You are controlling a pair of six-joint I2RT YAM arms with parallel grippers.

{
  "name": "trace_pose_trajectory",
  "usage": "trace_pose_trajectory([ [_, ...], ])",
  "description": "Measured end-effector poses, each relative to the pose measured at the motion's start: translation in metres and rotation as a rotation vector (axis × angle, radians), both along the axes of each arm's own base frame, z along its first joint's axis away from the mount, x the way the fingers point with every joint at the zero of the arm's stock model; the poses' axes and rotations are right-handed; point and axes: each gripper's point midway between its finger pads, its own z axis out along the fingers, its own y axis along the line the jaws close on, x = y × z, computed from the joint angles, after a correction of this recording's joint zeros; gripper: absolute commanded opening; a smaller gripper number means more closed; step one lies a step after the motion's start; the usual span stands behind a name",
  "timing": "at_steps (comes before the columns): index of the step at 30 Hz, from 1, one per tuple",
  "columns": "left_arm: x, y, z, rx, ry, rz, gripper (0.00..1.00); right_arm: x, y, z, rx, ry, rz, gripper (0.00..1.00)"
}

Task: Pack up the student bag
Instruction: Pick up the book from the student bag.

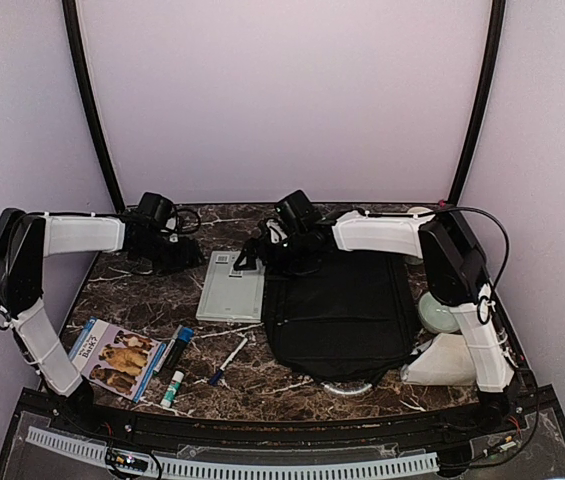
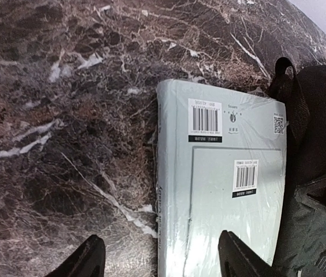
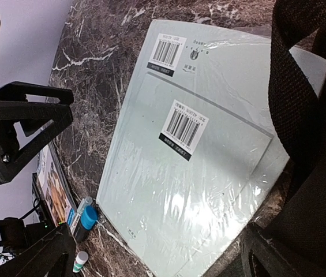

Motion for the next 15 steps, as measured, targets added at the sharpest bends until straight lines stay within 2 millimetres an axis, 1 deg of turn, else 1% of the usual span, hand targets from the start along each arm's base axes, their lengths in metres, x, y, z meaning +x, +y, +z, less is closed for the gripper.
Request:
trace_pose_trajectory([
  [6, -0.004, -0.005, -0.023, -0.070, 0.095, 0.010, 0.68, 0.004, -0.001, -0.006, -0.030, 0.007, -0.063, 1.00],
  [9, -0.007, -0.009, -0.031, -0.096, 0.129, 0.008, 0.67, 0.006, 0.001, -0.009, -0.085, -0.018, -0.115, 1.00],
  [12, -0.009, -0.012, -0.036, -0.115, 0.153, 0.007, 0.67, 0.007, 0.005, -0.012, -0.133, -0.053, -0.157, 1.00],
  [15, -0.010, -0.015, -0.036, -0.132, 0.163, 0.006, 0.67, 0.008, 0.006, -0.015, -0.166, -0.073, -0.197, 1.00],
])
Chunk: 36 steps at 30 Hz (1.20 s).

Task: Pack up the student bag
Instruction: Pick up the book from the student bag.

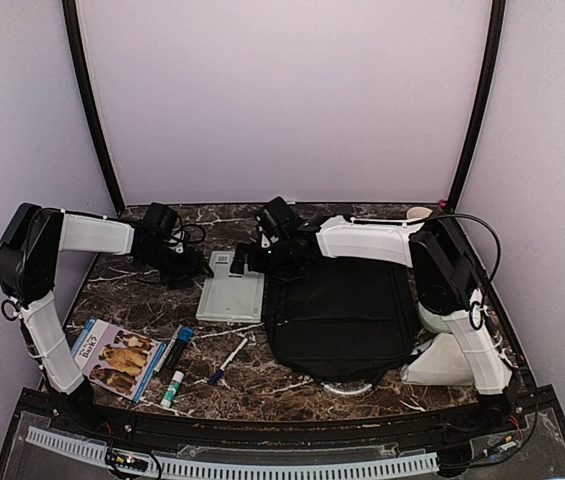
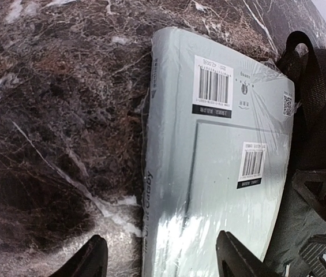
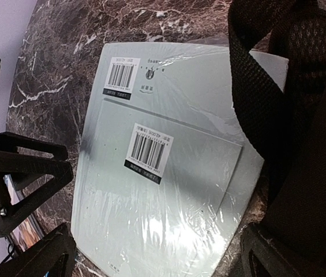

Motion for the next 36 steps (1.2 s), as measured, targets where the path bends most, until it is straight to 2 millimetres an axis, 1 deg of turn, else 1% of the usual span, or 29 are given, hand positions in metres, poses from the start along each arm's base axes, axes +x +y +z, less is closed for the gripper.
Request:
trace_pose_trajectory([
  [8, -0.002, -0.004, 0.002, -0.032, 0.015, -0.006, 0.65, 0.004, 0.001, -0.012, -0.031, -0.003, -0.082, 1.00],
  [13, -0.007, -0.007, 0.000, -0.055, 0.030, -0.021, 0.65, 0.007, 0.008, -0.019, -0.029, 0.002, -0.099, 1.00],
  [17, -0.015, -0.009, -0.004, -0.074, 0.055, -0.027, 0.65, 0.005, 0.018, -0.025, -0.026, -0.003, -0.085, 1.00],
  [19, -0.018, -0.011, -0.006, -0.094, 0.068, -0.029, 0.65, 0.003, 0.024, -0.026, -0.009, -0.007, -0.064, 1.00],
  [22, -0.023, -0.013, -0.010, -0.128, 0.089, -0.019, 0.64, 0.000, 0.033, -0.023, 0.035, -0.019, 0.009, 0.98],
  [25, -0.022, -0.007, -0.009, -0.157, 0.092, 0.013, 0.63, -0.002, 0.038, -0.019, 0.084, -0.023, 0.111, 0.95],
  [26, -0.023, -0.005, -0.009, -0.162, 0.091, 0.024, 0.63, -0.003, 0.039, -0.017, 0.100, -0.023, 0.145, 0.93],
  [29, -0.025, -0.001, -0.010, -0.170, 0.083, 0.045, 0.61, -0.009, 0.042, -0.014, 0.135, -0.016, 0.236, 0.90],
  [33, -0.028, 0.002, -0.011, -0.173, 0.068, 0.060, 0.58, -0.010, 0.041, -0.009, 0.155, -0.021, 0.292, 0.90],
  [36, -0.028, 0.003, -0.011, -0.179, 0.054, 0.065, 0.58, -0.012, 0.041, 0.000, 0.158, -0.041, 0.319, 0.90],
])
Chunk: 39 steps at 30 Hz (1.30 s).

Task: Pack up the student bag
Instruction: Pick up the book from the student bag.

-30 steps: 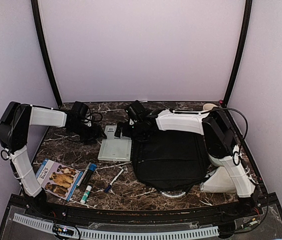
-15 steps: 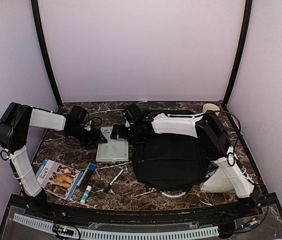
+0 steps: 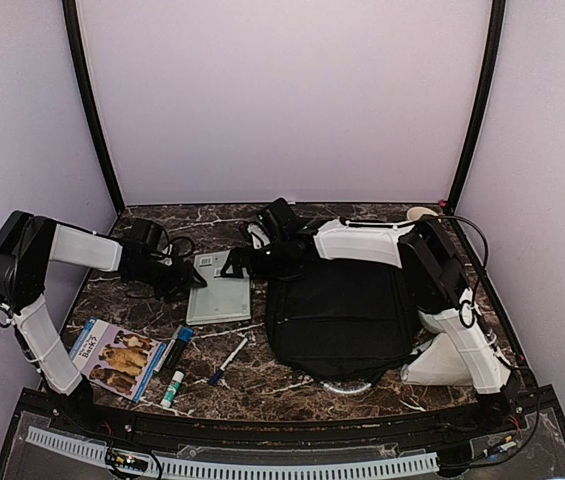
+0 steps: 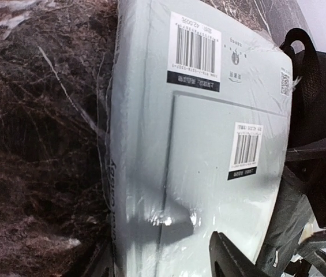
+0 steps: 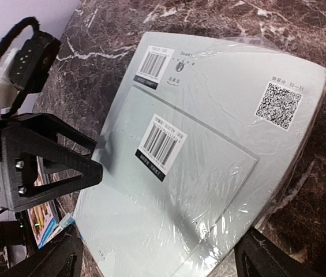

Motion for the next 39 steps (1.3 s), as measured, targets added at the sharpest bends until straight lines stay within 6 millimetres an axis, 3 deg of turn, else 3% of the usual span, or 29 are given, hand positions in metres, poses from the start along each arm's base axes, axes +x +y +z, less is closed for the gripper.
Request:
trace_pose_trajectory([
  [5, -0.004, -0.013, 0.000, 0.008, -0.013, -0.031, 0.57, -0.012, -0.011, 0.022, 0.005, -0.022, 0.029, 0.90],
  [10, -0.014, -0.044, 0.000, 0.007, -0.011, -0.102, 0.57, -0.027, -0.035, 0.040, -0.031, -0.010, 0.018, 0.91],
  [21, -0.015, -0.071, 0.001, -0.046, -0.021, -0.138, 0.56, -0.042, -0.062, 0.046, -0.073, -0.032, 0.018, 0.92],
  [29, -0.012, -0.081, 0.000, -0.065, -0.036, -0.158, 0.56, -0.044, -0.081, 0.034, -0.040, -0.025, -0.001, 0.98],
  [39, -0.009, -0.083, 0.000, -0.066, -0.041, -0.167, 0.55, -0.042, -0.084, 0.033, -0.042, -0.035, 0.020, 0.98],
])
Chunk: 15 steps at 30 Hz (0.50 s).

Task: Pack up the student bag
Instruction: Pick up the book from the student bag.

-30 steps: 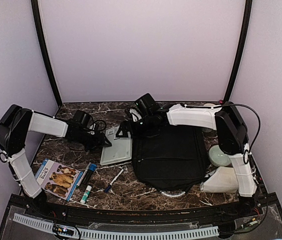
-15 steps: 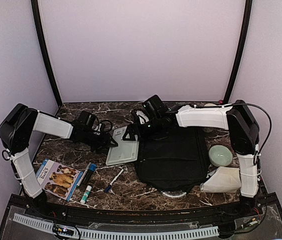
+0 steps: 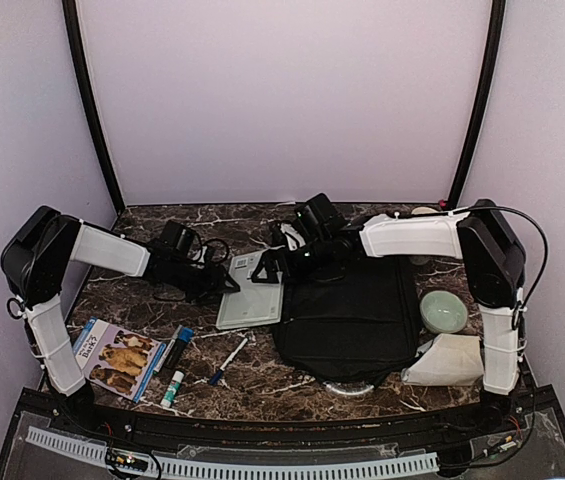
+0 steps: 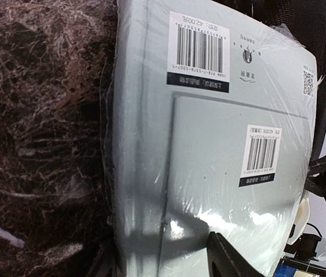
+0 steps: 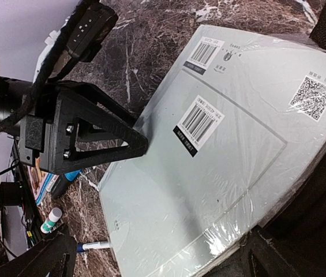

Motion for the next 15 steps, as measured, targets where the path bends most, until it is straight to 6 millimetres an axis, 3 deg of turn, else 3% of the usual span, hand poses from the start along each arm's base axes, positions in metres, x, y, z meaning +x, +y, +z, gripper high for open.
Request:
trace_pose_trajectory([
  [15, 0.000, -0.004, 0.000, -0.003, -0.022, -0.018, 0.55, -0.016, -0.011, -0.004, -0.033, 0.022, 0.044, 0.98],
])
